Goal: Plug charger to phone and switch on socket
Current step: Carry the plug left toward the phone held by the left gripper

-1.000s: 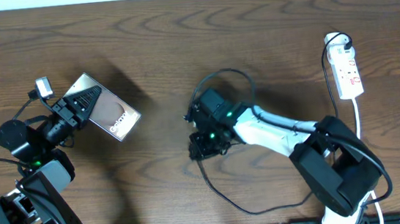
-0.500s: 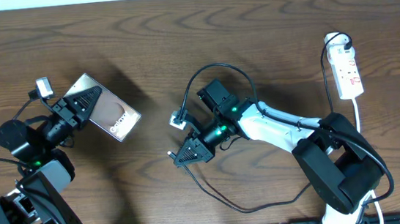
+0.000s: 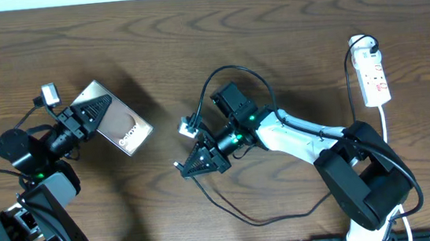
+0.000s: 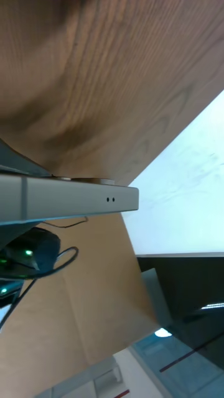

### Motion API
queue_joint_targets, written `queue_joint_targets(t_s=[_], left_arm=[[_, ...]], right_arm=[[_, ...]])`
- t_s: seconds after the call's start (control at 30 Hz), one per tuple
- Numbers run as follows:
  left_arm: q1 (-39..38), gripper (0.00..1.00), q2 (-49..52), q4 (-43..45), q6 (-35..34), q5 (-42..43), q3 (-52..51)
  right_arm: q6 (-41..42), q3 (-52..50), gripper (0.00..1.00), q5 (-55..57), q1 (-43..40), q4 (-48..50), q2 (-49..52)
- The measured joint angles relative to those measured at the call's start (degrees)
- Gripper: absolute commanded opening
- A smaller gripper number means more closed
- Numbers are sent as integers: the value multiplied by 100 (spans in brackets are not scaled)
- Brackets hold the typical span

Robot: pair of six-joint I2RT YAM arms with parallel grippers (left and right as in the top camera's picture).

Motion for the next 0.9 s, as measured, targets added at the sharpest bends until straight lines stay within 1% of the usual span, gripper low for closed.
queue_joint_targets(t_s=[0.3,0.43,0.57,0.73,0.9], left_arm=[[0,7,0,0,0,122,0],[0,7,0,2,-2,140,0],[0,7,0,0,-2,232,0],[-7,7,0,2,-2,396,0],[-245,7,0,42,-2,531,0]], right_arm=[[155,-13,1,-599,0,1097,24],[374,-9,1,-999,0,1679,273],[964,-26,1,-1279,0,2516,752],[1622,-33,1,-1390,0,3145,901],[2013,-31,1,-1392,0,3440,898]])
